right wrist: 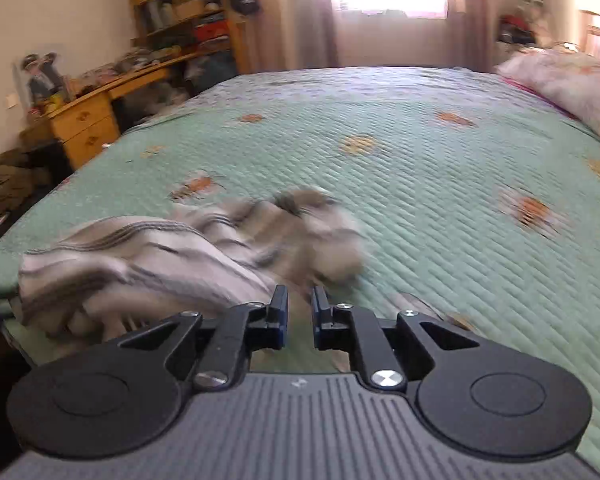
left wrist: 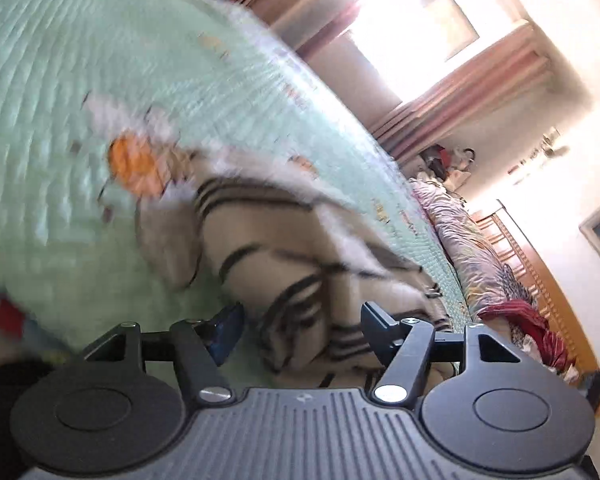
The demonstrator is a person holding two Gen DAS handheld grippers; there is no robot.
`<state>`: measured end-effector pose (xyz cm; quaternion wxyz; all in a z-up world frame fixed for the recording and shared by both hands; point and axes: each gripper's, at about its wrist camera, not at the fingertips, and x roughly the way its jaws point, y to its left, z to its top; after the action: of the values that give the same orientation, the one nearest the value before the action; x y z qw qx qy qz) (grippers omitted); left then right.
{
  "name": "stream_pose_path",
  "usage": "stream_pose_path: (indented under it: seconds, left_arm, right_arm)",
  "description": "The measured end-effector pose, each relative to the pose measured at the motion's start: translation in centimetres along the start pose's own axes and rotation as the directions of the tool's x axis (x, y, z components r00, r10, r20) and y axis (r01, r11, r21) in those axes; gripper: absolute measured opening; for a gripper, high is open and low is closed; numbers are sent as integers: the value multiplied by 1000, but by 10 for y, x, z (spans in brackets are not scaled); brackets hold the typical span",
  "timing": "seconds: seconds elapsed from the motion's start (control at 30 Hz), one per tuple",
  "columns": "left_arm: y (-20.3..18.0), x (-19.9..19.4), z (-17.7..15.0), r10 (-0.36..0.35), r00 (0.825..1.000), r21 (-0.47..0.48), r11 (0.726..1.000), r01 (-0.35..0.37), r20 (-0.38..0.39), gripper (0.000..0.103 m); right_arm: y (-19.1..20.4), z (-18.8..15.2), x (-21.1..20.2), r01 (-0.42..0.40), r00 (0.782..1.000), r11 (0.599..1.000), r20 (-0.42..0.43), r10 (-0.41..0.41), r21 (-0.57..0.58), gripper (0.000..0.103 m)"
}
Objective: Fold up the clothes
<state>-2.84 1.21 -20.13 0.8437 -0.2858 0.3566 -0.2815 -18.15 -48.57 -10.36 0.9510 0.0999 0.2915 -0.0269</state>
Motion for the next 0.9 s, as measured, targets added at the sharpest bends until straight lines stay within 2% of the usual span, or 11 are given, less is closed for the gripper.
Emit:
stream_pose_path:
  seconds: [0.07,0.1,0.13,0.2,0.33,0.5,0.63,0.77,0.8,0.83,0.9]
  left_arm:
    - [-17,-9,13,-3,1000,75,997,1,24,69]
    - [-23,-14,22,-2,999,108,994,-2,36,70]
    - [-27,-22,35,12,999,138,990,-19,53,73]
    - [-38,-35,62,58,993,193,978,-77,101,76]
    - [-50,-22,112,118,981,250,956,-155,154,79]
    - [-45,25,151,268,957,375,881,-290,109,79]
    - [-24,70,147,356,935,425,846,-321,-1,76]
    - [-5,89,116,346,936,431,856,-286,-67,76]
    - [-1,89,109,345,936,426,859,-285,-70,76]
    - [2,89,103,342,937,414,865,-284,-71,76]
    - [7,87,95,325,943,381,883,-276,-70,76]
  right_arm:
    - [-12,-4,-27,5,997,1000,71,-7,29,17]
    - [-11,1,-35,-23,994,999,112,18,41,32]
    - [-7,8,-37,-51,990,998,132,45,43,58]
    - [11,18,-31,-110,981,994,159,110,-5,86]
    - [55,43,9,-239,952,958,155,263,-157,87]
    - [56,80,119,-273,961,947,-4,277,-166,86]
    - [51,95,204,-300,950,941,-141,279,-157,86]
    - [60,78,262,-338,920,919,-278,276,-204,86]
    - [63,69,269,-370,897,907,-333,292,-202,77]
    - [68,65,268,-369,901,898,-331,282,-241,55]
    - [80,56,264,-364,910,875,-322,261,-319,24]
